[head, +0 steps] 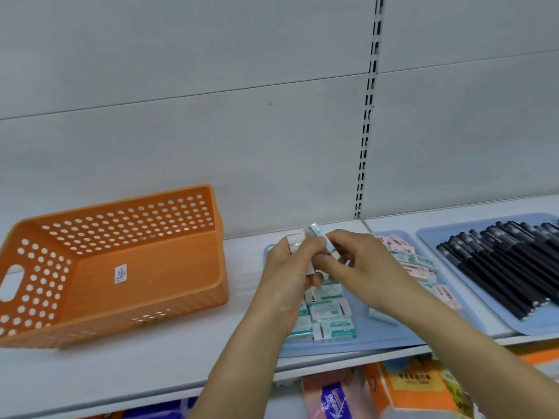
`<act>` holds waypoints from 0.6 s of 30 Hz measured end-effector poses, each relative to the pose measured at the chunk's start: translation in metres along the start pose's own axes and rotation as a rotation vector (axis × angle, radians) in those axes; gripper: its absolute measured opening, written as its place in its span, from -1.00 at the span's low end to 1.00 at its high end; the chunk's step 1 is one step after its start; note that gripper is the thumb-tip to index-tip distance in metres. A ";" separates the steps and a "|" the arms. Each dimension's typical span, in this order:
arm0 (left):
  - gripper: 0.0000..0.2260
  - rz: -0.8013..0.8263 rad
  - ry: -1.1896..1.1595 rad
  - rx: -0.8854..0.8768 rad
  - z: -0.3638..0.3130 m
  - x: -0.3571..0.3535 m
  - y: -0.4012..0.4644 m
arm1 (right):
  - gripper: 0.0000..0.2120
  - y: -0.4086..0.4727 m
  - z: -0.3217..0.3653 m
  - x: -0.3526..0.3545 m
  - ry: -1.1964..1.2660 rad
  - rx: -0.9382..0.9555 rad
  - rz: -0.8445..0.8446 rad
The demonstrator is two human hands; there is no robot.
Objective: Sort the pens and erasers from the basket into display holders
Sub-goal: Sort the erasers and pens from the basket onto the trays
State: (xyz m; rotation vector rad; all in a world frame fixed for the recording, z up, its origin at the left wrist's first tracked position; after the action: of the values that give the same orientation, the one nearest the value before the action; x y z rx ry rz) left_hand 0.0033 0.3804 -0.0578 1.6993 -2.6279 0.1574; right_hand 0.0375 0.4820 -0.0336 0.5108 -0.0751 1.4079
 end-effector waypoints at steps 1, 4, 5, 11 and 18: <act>-0.78 0.007 0.038 -0.008 0.001 0.001 -0.001 | -0.84 0.001 -0.001 0.001 0.017 0.003 -0.041; -0.71 -0.052 0.105 0.017 0.007 0.016 -0.003 | -0.78 -0.003 -0.015 0.012 -0.049 -0.044 -0.078; -0.70 -0.080 0.126 0.022 0.009 0.023 -0.004 | -0.76 -0.007 -0.020 0.013 -0.133 -0.047 -0.045; -0.77 -0.129 0.474 -0.137 0.010 0.045 -0.010 | -0.59 -0.048 -0.023 -0.007 -0.491 0.010 0.261; -0.69 -0.066 0.882 -0.415 0.014 0.044 -0.011 | -0.64 -0.073 -0.029 -0.011 -0.474 0.132 0.243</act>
State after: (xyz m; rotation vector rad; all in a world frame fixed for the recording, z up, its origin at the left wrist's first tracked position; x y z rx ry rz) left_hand -0.0044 0.3351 -0.0680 1.1855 -1.7937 0.2622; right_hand 0.0974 0.4776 -0.0850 0.9642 -0.4403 1.5078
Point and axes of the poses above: each hand's wrist, its own y-axis towards the middle knuckle, its own x-axis out of the back of the hand, z = x × y, the point moved 8 cm from there along y, towards the middle knuckle, and after that the axes turned 14 degrees about y, right-handed, at the moved point
